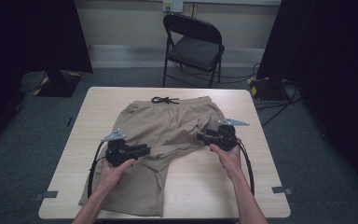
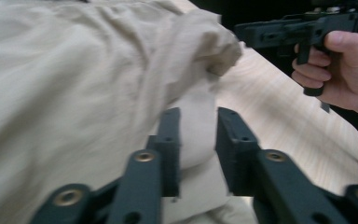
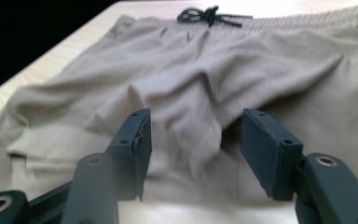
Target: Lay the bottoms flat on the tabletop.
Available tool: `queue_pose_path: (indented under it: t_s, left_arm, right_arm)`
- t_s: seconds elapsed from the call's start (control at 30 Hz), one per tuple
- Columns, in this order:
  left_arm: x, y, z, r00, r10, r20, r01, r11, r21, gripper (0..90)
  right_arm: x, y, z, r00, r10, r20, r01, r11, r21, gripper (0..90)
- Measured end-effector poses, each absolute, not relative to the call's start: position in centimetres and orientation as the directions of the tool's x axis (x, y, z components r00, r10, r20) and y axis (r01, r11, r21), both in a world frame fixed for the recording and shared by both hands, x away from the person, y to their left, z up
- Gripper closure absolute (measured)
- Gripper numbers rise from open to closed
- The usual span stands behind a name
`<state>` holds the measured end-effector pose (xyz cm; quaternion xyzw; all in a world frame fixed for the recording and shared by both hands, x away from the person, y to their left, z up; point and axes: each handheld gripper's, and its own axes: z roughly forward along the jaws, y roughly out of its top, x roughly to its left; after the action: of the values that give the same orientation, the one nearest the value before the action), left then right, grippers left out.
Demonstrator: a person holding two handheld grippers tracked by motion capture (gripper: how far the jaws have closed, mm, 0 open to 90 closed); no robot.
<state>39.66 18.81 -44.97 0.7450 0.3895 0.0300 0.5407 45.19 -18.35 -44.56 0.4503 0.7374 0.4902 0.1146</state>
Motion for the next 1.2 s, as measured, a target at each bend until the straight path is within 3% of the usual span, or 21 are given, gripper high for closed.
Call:
queue_pose_path:
  t_s: [0.03, 0.17, 0.2, 0.23, 0.27, 0.33, 0.37, 0.5, 0.57, 0.6, 0.67, 0.7, 0.8, 0.87, 1.0, 1.07, 1.2]
  left_arm:
    - [39.8, 18.3, -45.1, 0.696, 0.616, -0.370, 0.548, -0.121, 0.828, 58.5]
    - [40.5, 16.5, -46.5, 0.692, 0.620, -0.371, 0.572, -0.158, 0.805, 50.3]
    - [40.6, 16.2, -46.8, 0.692, 0.624, -0.362, 0.576, -0.176, 0.798, 48.5]
    - [40.9, 15.9, -47.4, 0.682, 0.646, -0.345, 0.587, -0.201, 0.784, 46.7]
    - [40.9, 15.9, -47.4, 0.682, 0.646, -0.345, 0.587, -0.201, 0.784, 46.7]
    - [41.3, 16.0, -48.3, 0.661, 0.673, -0.332, 0.607, -0.218, 0.764, 46.8]
    - [41.3, 16.0, -48.5, 0.658, 0.676, -0.331, 0.606, -0.214, 0.766, 47.1]
    - [41.2, 16.0, -48.5, 0.670, 0.668, -0.323, 0.608, -0.244, 0.756, 51.8]
    - [41.2, 16.0, -48.6, 0.680, 0.660, -0.321, 0.606, -0.258, 0.752, 66.9]
    - [41.1, 16.0, -48.6, 0.688, 0.645, -0.333, 0.605, -0.257, 0.754, 66.9]
    - [40.6, 16.1, -48.3, 0.705, 0.620, -0.345, 0.596, -0.253, 0.762, 79.5]
    - [39.8, 16.0, -47.5, 0.752, 0.539, -0.380, 0.570, -0.242, 0.785, 85.9]
    - [38.9, 15.7, -46.4, 0.776, 0.480, -0.410, 0.557, -0.217, 0.802, 87.8]
    - [38.2, 15.6, -45.2, 0.794, 0.373, -0.480, 0.562, -0.150, 0.813, 87.9]
    - [38.4, 16.2, -45.0, 0.762, 0.350, -0.545, 0.600, -0.063, 0.798, 87.8]
    - [39.3, 17.2, -45.6, 0.734, 0.444, -0.514, 0.604, -0.081, 0.793, 87.6]
    - [40.4, 18.2, -47.1, 0.686, 0.536, -0.492, 0.631, -0.102, 0.769, 85.7]
  right_arm:
    - [45.0, -18.5, -45.2, -0.565, 0.779, 0.271, 0.567, 0.128, 0.813, 43.9]
    - [45.2, -18.3, -46.3, -0.564, 0.779, 0.275, 0.589, 0.146, 0.795, 47.3]
    - [45.4, -18.1, -46.6, -0.561, 0.778, 0.282, 0.597, 0.144, 0.789, 52.6]
    - [45.7, -17.8, -46.9, -0.570, 0.766, 0.299, 0.606, 0.146, 0.782, 69.6]
    - [45.7, -17.8, -46.9, -0.570, 0.766, 0.299, 0.606, 0.146, 0.782, 69.6]
    - [45.8, -17.0, -46.6, -0.600, 0.730, 0.328, 0.604, 0.144, 0.784, 86.4]
    - [45.8, -16.7, -46.3, -0.609, 0.724, 0.324, 0.594, 0.145, 0.791, 88.7]
    - [46.1, -16.1, -44.1, -0.636, 0.694, 0.337, 0.560, 0.115, 0.820, 89.8]
    - [46.3, -16.0, -43.7, -0.640, 0.690, 0.339, 0.553, 0.106, 0.827, 89.8]
    - [46.4, -15.9, -43.1, -0.640, 0.690, 0.339, 0.544, 0.096, 0.833, 89.9]
    - [46.8, -15.7, -42.0, -0.647, 0.686, 0.332, 0.526, 0.088, 0.846, 89.9]
    - [47.1, -15.4, -41.4, -0.648, 0.688, 0.326, 0.519, 0.086, 0.850, 89.8]
    - [47.4, -15.2, -41.1, -0.650, 0.689, 0.321, 0.515, 0.088, 0.853, 89.7]
    - [47.8, -14.5, -41.2, -0.651, 0.690, 0.317, 0.517, 0.098, 0.850, 89.5]
    - [47.9, -13.8, -41.7, -0.655, 0.684, 0.322, 0.527, 0.107, 0.843, 89.1]
    - [47.8, -13.2, -42.6, -0.652, 0.685, 0.327, 0.543, 0.120, 0.831, 88.5]
    - [47.7, -12.8, -43.8, -0.650, 0.689, 0.322, 0.558, 0.146, 0.817, 87.8]
